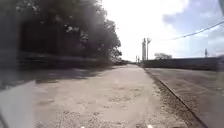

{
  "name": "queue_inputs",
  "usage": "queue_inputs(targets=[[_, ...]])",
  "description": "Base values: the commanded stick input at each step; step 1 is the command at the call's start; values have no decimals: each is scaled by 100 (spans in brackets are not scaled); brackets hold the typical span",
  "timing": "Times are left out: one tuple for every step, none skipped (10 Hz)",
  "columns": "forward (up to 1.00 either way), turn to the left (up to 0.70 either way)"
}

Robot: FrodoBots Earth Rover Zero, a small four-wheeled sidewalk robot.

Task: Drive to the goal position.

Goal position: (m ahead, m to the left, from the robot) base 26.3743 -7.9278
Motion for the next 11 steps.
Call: queue_inputs(targets=[[70, -10], [70, -17], [70, -23], [70, 0], [70, 0], [70, 0], [70, 0], [70, 0], [70, 0], [70, 0], [70, 0]])
